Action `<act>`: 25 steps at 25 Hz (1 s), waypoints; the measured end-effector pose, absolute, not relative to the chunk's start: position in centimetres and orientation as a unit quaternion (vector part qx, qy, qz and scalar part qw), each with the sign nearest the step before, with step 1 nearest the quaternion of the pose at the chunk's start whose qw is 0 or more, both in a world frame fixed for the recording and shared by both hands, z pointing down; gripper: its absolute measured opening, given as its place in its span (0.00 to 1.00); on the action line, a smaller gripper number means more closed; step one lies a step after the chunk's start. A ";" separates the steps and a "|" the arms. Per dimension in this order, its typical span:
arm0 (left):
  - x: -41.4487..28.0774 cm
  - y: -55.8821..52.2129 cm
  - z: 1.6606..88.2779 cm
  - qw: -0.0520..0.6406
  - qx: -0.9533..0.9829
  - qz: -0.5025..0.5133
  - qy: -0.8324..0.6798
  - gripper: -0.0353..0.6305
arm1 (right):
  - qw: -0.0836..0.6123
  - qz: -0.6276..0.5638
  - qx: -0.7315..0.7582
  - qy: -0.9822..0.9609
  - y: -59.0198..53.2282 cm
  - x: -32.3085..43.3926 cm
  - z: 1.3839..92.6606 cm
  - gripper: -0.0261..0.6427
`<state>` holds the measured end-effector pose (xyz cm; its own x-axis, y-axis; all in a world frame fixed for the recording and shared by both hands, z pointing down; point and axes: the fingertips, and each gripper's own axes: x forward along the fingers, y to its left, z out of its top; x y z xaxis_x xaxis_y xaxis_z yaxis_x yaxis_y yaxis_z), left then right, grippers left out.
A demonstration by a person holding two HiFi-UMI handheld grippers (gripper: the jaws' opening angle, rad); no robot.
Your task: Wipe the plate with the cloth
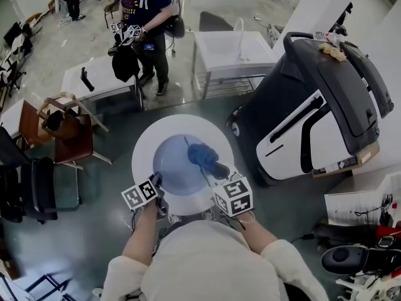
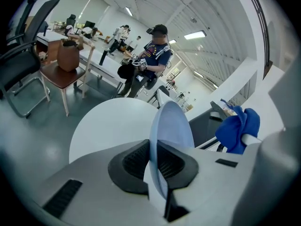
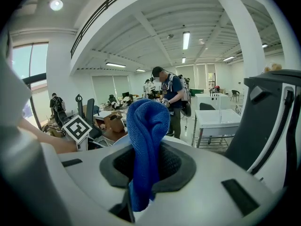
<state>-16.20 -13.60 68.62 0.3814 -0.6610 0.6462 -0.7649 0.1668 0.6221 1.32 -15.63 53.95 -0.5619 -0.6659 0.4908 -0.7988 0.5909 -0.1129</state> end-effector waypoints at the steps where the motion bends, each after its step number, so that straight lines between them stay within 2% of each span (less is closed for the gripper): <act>1: -16.2 -13.6 69.0 0.529 0.641 0.052 -0.554 0.12 | 0.203 0.164 0.422 -0.868 -15.6 1.3 54.0 0.17; 25: -15.7 -15.2 75.6 0.594 0.581 0.072 -0.552 0.12 | 0.215 0.184 0.447 -0.849 -15.3 2.8 54.9 0.17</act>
